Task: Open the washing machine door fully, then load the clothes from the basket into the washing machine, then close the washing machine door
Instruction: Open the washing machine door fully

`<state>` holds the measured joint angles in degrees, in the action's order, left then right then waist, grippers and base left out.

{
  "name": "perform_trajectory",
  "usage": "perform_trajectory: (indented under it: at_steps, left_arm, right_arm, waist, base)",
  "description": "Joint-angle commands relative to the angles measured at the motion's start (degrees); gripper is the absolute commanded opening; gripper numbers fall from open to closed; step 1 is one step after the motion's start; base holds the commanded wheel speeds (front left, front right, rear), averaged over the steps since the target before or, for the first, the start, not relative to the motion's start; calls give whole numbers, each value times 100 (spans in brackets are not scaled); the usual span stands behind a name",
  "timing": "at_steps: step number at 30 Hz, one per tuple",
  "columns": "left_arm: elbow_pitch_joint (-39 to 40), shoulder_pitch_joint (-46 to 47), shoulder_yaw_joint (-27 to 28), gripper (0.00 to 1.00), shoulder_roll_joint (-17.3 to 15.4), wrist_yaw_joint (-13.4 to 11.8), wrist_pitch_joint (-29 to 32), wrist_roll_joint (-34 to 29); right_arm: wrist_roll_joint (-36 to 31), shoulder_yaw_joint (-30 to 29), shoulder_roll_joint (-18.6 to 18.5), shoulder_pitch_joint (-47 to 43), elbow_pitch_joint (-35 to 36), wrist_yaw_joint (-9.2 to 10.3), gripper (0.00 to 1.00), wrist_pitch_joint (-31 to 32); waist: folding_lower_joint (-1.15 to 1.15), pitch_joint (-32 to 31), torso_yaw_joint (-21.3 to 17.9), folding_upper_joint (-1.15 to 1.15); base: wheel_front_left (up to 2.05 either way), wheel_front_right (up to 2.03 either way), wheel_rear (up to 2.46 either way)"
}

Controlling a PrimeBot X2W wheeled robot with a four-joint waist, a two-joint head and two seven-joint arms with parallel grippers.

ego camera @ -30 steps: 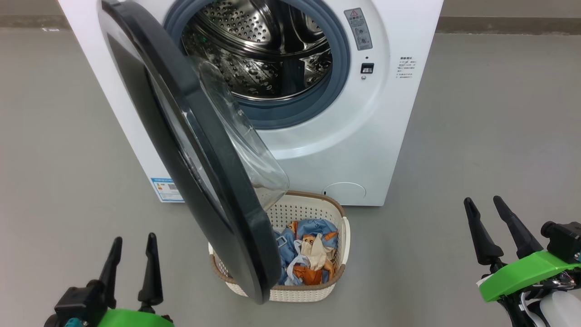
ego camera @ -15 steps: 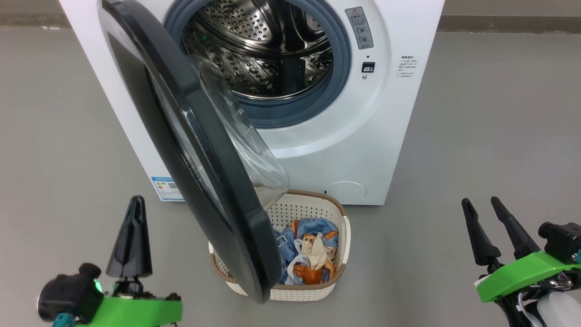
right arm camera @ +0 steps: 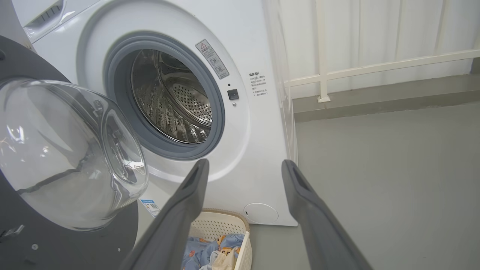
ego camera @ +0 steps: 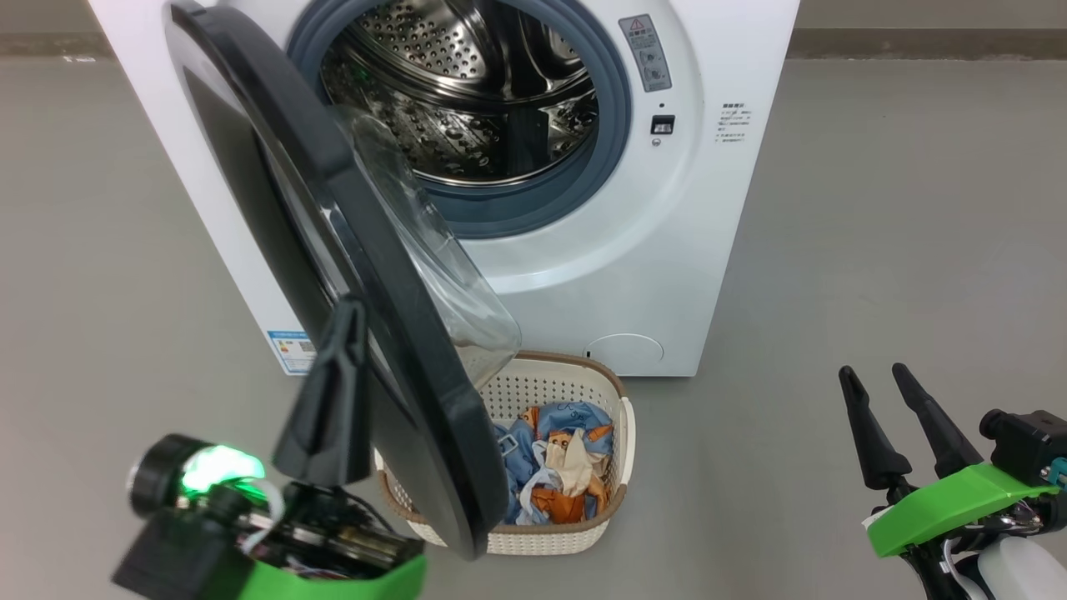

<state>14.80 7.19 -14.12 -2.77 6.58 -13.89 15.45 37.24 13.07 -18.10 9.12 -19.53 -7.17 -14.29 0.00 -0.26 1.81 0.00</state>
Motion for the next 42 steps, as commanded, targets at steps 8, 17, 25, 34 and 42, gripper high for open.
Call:
perform_trajectory:
  at_steps: [8,17,25,34,42]
  left_arm:
    - [114,224,-685,0,-17,48,419,330]
    - [-688,118,-1130,0,-27,63,749,587]
    - [-1375,201,-1119,0,-34,-21,847,722]
    - [-2073,302,-868,0,-75,-163,771,876]
    - [-2369,417,-699,0,-80,-236,632,993]
  right_arm:
    - [-29,156,-19,139,108,-32,100,-71]
    - [-14,160,0,145,124,-32,100,-71]
    - [-2,177,-32,172,124,-32,100,-71]
    - [-4,182,-35,188,117,-32,100,-71]
    - [-1,177,-47,207,95,-32,100,-71]
  waist:
    - [0,9,-122,0]
    - [0,54,-296,0]
    - [0,143,-469,0]
    - [0,237,-560,0]
    - [0,292,-407,0]
  base:
    - [0,0,0]
    - [0,0,0]
    - [0,0,0]
    - [0,0,0]
    - [0,0,0]
